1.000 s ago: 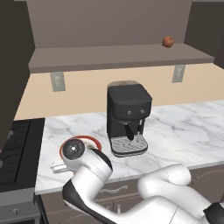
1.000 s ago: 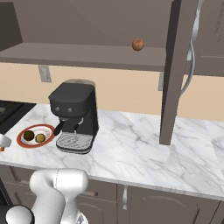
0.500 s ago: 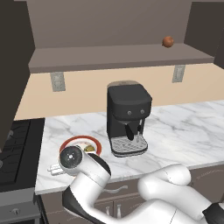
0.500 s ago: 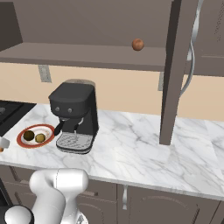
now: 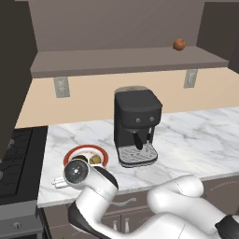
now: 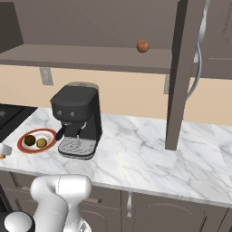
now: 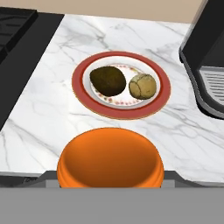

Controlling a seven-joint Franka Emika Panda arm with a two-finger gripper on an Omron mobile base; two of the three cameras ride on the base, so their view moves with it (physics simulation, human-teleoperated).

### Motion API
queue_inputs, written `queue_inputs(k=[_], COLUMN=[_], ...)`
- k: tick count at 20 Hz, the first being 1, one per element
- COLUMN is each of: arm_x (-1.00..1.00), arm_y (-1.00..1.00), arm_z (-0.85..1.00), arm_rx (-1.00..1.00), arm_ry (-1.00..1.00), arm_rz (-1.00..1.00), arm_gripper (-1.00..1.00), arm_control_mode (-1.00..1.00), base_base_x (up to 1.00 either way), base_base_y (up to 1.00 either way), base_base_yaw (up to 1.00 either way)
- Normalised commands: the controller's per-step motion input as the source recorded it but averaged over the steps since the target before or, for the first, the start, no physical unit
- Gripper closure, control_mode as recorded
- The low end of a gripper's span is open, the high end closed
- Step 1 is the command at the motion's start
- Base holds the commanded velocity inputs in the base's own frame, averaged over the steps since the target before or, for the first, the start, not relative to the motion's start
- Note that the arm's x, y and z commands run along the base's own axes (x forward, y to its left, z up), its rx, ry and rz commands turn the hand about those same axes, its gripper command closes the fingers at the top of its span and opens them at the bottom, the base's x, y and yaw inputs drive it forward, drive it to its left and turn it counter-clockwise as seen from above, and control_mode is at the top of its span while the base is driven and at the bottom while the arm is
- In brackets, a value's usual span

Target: Pick the avocado and bread from the counter and place them on the plate. Then pick the jam from the cabinet and place it next to the plate. Lastly close the cabinet door.

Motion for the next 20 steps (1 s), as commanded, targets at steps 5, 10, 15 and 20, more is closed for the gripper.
queue_inputs(k=[5, 10, 15, 20], arm_x=[0.19, 0.1, 0.03, 0.0], arm_y=[0.0, 0.0, 0.0, 0.01], arm_z=[-0.05, -0.01, -0.04, -0.03], arm_rx=[0.0, 0.0, 0.0, 0.0], arm_ry=[0.0, -0.02, -0.06, -0.08], arm_rz=[0.0, 0.0, 0.0, 0.0], arm_gripper=[1.0, 1.0, 1.0, 1.0], arm_control_mode=[-1.0, -1.0, -1.0, -1.0], base_base_x=[0.0, 0.0, 0.0, 0.0], base_base_y=[0.0, 0.0, 0.0, 0.0], base_base_yaw=[0.0, 0.0, 0.0, 0.0])
